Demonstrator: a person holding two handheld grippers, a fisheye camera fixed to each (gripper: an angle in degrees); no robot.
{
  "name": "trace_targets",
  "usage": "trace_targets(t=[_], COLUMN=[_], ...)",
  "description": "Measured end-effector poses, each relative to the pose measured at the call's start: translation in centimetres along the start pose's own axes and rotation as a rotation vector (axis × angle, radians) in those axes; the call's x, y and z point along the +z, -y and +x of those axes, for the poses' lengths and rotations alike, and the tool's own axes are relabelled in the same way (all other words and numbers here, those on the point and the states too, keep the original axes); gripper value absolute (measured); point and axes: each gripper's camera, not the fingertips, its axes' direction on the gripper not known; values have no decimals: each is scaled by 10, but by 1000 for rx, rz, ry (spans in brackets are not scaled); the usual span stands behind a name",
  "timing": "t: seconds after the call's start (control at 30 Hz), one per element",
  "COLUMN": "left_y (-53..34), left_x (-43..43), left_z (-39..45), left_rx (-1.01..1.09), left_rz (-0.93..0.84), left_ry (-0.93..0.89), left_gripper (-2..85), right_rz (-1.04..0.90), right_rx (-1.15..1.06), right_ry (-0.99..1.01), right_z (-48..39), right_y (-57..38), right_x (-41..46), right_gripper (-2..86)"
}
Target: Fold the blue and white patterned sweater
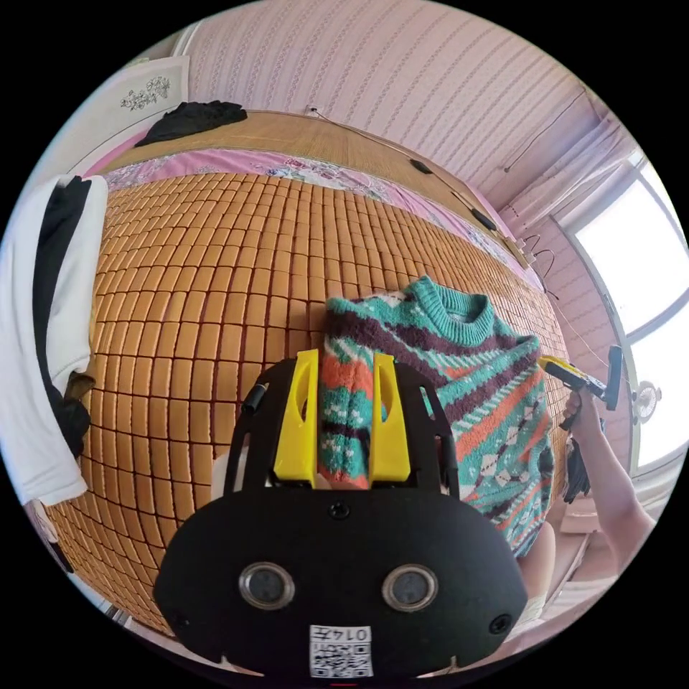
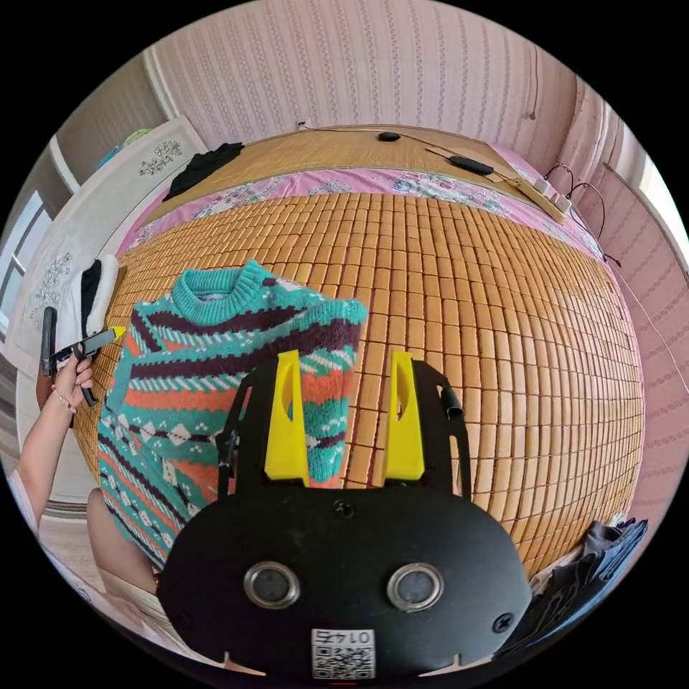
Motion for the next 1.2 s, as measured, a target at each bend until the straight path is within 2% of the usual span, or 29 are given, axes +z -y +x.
trace_targets(t=[0.07, 0.13, 0.2, 0.4, 0.53, 0.6, 0.67, 0.7, 0.77, 0.87, 1.03, 1.13, 1.2], left_y=[11, 17, 23, 21, -42, -85, -147, -163, -221, -268, -287, -285, -287], left_x=[25, 25, 18, -63, -130, -146, -147, -147, -143, -146, -155, -152, -146], left_z=[-8, -16, -22, -7, -10, -22, -45, -50, -66, -78, -48, -1, 39], left_rx=[-28, -59, -70, 82, 267, 286, 217, 193, 106, -14, -26, 102, 220], left_rz=[-100, -118, -109, 117, 174, 137, 10, -10, -97, -127, -87, -92, -94], left_ry=[-30, -107, -123, -220, -313, -374, -464, -458, -306, -230, -199, -160, -131], left_gripper=[99, 76, 63, 57, 59, 62, 68, 70, 62, 59, 65, 64, 62], right_rz=[-112, -133, -101, 159, 244, 216, 81, 40, -138, -230, -103, -51, -14], right_rx=[48, 72, 67, -23, -261, -369, -416, -401, -280, -114, 6, 4, -99], right_ry=[147, 160, 187, 381, 434, 436, 392, 370, 291, 310, 309, 220, 138], right_z=[14, 20, 24, 32, 14, 6, -4, -5, 1, 7, -16, -44, -82], right_y=[20, 28, 36, 32, -43, -92, -158, -174, -229, -274, -278, -261, -242], right_x=[32, 41, 35, -42, -101, -115, -108, -102, -68, -36, -29, -31, -33], right_gripper=[110, 75, 63, 59, 60, 61, 67, 69, 74, 78, 105, 61, 27])
